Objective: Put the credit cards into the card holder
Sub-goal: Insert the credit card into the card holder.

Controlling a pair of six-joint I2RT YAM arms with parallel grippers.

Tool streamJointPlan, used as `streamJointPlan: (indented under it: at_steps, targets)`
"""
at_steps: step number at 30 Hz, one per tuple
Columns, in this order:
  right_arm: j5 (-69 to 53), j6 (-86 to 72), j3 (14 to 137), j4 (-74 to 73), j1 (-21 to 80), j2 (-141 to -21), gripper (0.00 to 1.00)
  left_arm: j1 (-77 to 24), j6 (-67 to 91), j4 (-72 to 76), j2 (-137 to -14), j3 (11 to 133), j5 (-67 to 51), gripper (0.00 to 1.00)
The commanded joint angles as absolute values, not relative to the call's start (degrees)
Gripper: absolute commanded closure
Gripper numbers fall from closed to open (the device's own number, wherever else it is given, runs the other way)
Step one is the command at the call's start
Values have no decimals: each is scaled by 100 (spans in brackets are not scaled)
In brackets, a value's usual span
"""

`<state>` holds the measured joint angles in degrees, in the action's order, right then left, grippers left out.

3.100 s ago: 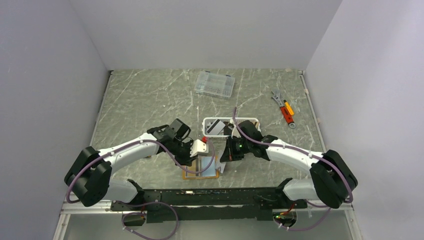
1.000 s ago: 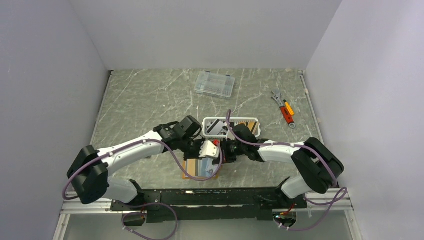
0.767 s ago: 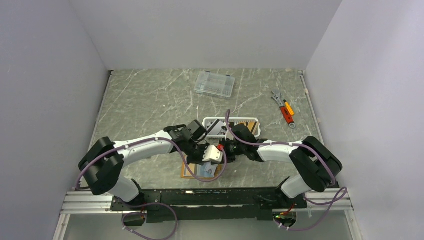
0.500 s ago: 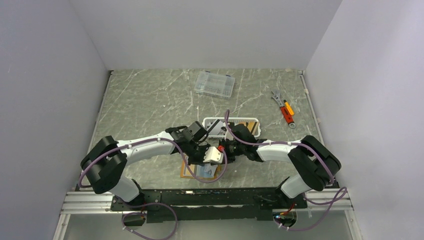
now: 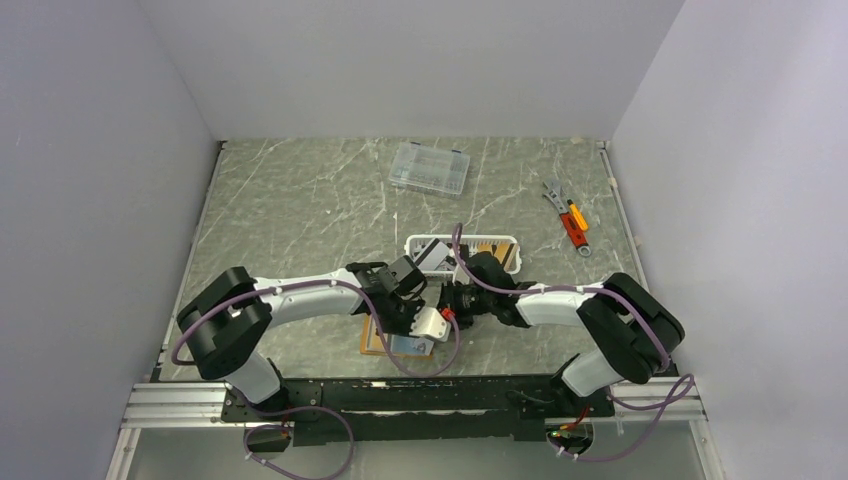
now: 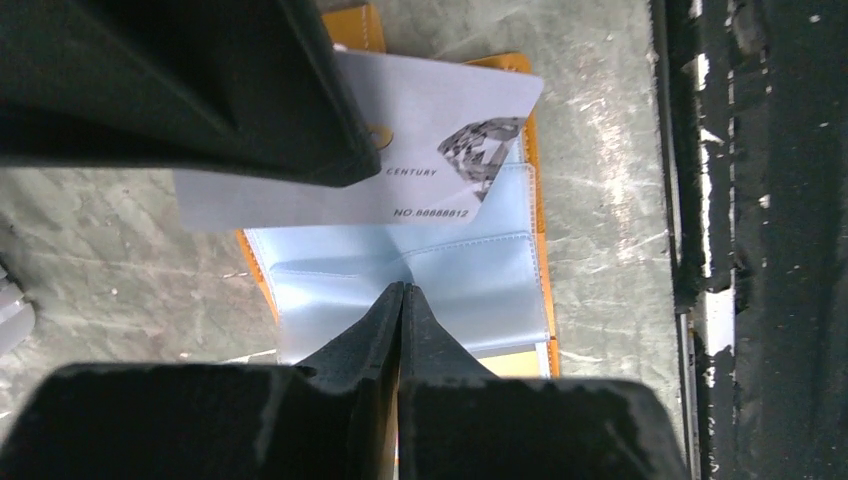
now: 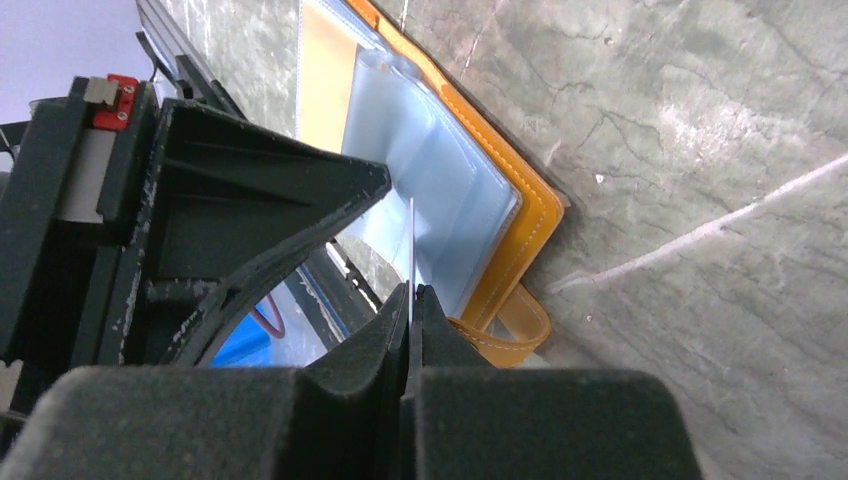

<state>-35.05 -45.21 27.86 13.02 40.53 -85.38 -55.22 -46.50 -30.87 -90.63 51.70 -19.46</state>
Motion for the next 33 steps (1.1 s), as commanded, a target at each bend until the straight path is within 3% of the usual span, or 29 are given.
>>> streamJointPlan:
  at_steps: [1, 24, 33]
  targets:
    - [-3519, -4513, 2683, 1472, 4004, -8309, 100, -5531, -4780, -3249, -8851, 5099, -1421, 94]
    - [-3795, -4530, 3754, 1602, 4189, -8948, 100, -5493, -4654, -3580, -7712, 4875, -1276, 97]
    - [-4158, -4569, 4150, 1812, 4339, -9646, 100, -4848, -5085, -4066, -7081, 4800, -1605, 97]
